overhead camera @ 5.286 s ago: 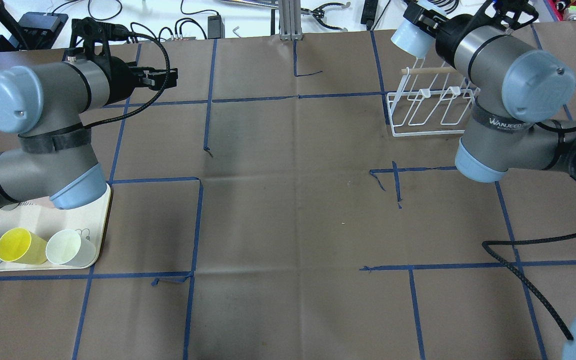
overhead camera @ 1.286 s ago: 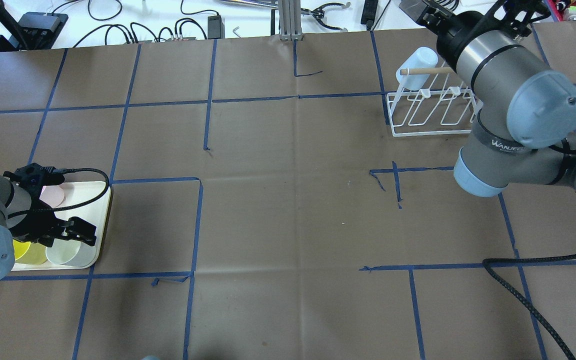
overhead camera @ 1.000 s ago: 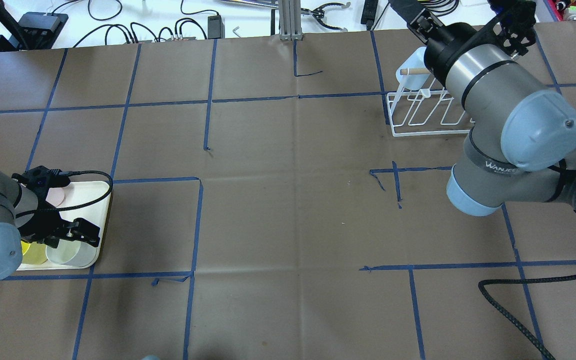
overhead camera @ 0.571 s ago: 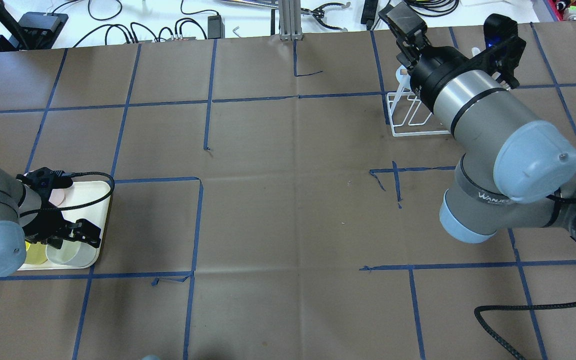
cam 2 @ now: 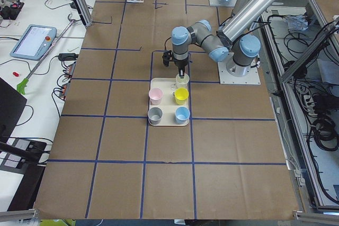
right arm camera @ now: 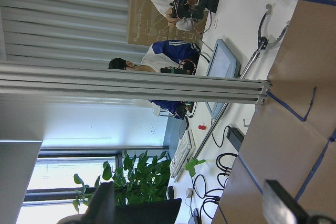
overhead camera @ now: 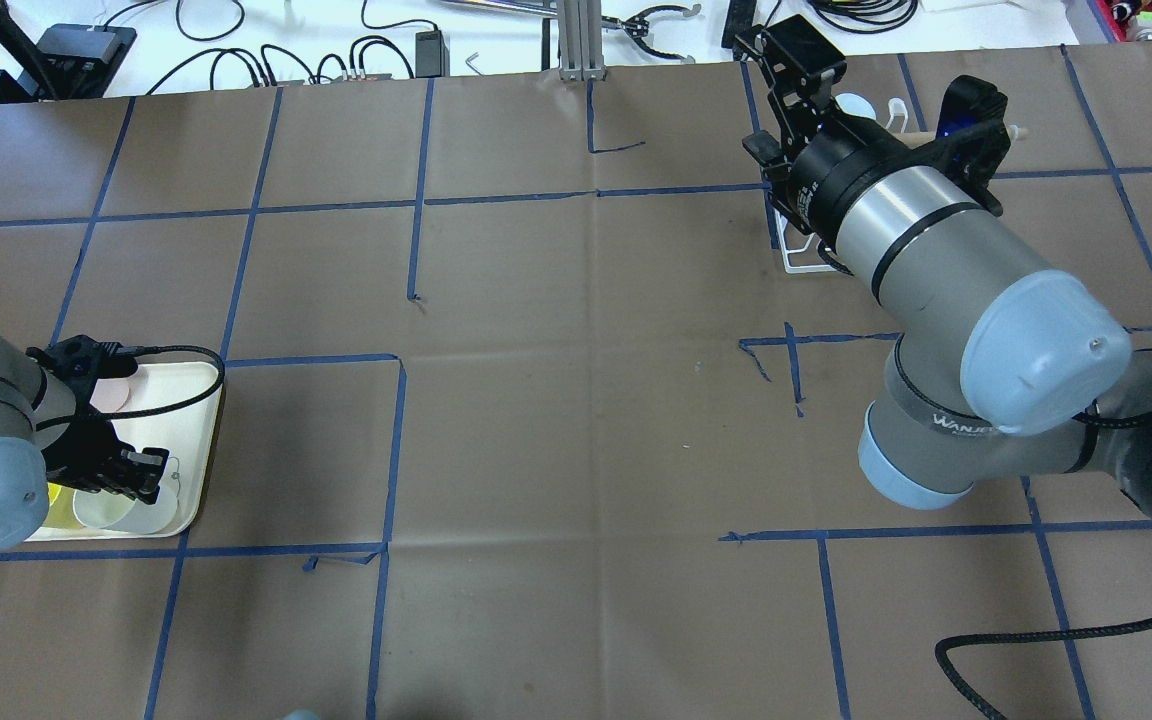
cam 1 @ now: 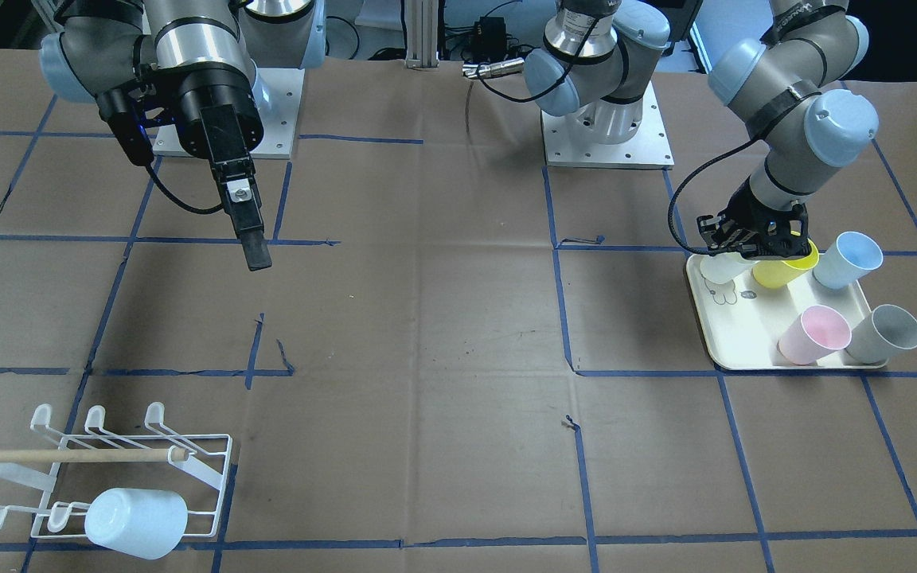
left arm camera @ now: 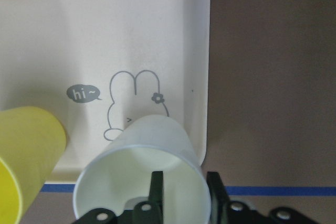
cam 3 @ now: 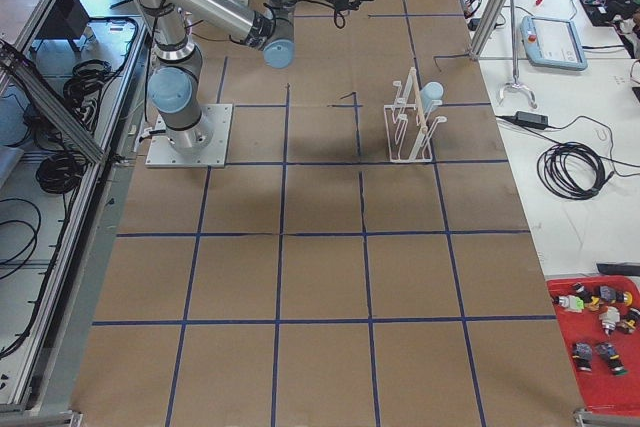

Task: Transfer IKEA cup to right arm and place on rack

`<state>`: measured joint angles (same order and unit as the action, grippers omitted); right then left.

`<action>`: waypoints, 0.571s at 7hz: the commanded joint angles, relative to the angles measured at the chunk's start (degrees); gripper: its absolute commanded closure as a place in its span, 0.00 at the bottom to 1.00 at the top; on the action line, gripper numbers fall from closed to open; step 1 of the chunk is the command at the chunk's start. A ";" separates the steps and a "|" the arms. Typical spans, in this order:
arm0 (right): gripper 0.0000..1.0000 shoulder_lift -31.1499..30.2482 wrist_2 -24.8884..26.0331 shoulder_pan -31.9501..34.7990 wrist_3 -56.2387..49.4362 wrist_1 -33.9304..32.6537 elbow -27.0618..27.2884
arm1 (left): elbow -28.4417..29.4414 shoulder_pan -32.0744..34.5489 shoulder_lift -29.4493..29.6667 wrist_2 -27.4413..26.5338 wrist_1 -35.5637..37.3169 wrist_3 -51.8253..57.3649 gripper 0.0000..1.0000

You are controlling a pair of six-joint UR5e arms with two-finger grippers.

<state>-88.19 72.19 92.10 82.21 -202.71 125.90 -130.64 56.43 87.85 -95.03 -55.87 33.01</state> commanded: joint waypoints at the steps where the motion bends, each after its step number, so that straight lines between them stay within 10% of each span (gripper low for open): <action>1: 0.00 0.03 -0.21 0.09 8.45 0.12 0.13 | 2.39 0.35 -0.74 0.72 -0.37 -1.54 1.00; 4: 0.00 0.65 0.40 0.09 8.41 0.65 0.40 | 16.58 1.23 -1.19 1.08 -15.07 -1.90 1.00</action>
<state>-87.72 72.45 92.20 90.49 -202.24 126.26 -121.03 57.47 86.77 -94.11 -63.75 31.20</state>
